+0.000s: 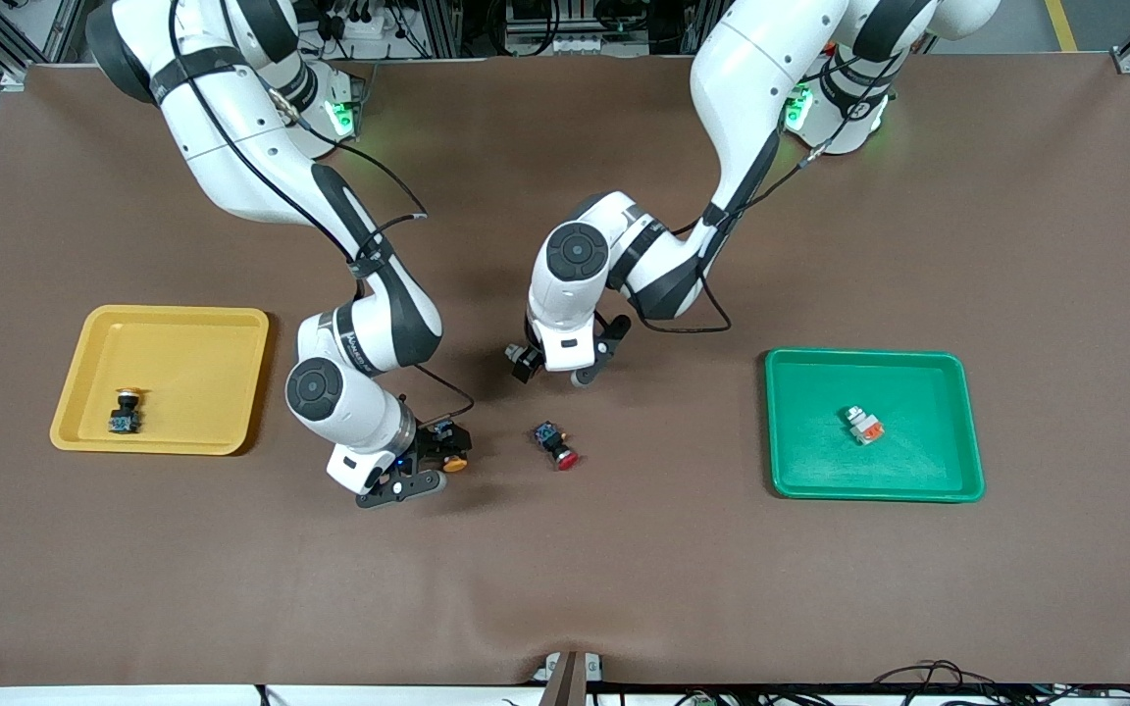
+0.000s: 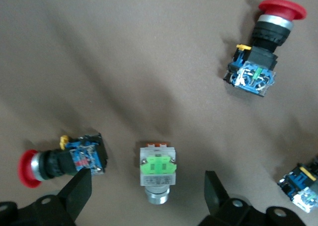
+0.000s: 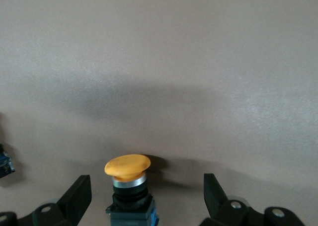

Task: Place green and yellow buttons in trays
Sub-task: 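Grasp the green switch with the left gripper while the right grasps yellow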

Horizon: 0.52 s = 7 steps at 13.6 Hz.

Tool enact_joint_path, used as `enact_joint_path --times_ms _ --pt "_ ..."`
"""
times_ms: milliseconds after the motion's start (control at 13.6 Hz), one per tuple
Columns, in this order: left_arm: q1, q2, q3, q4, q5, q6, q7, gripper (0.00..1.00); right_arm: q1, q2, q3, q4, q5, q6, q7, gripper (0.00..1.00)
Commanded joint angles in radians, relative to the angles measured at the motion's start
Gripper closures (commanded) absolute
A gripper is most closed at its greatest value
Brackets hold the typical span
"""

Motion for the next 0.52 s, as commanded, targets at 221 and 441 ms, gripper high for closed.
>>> enact_joint_path --times_ms 221,441 --pt "-0.033 0.057 0.009 0.035 -0.021 0.098 -0.096 0.02 0.031 0.001 -0.003 -0.057 0.023 0.064 0.011 0.0" --pt "-0.048 0.083 0.011 0.035 -0.021 0.143 -0.117 0.11 0.038 0.003 -0.003 -0.071 0.023 0.092 0.01 0.81"
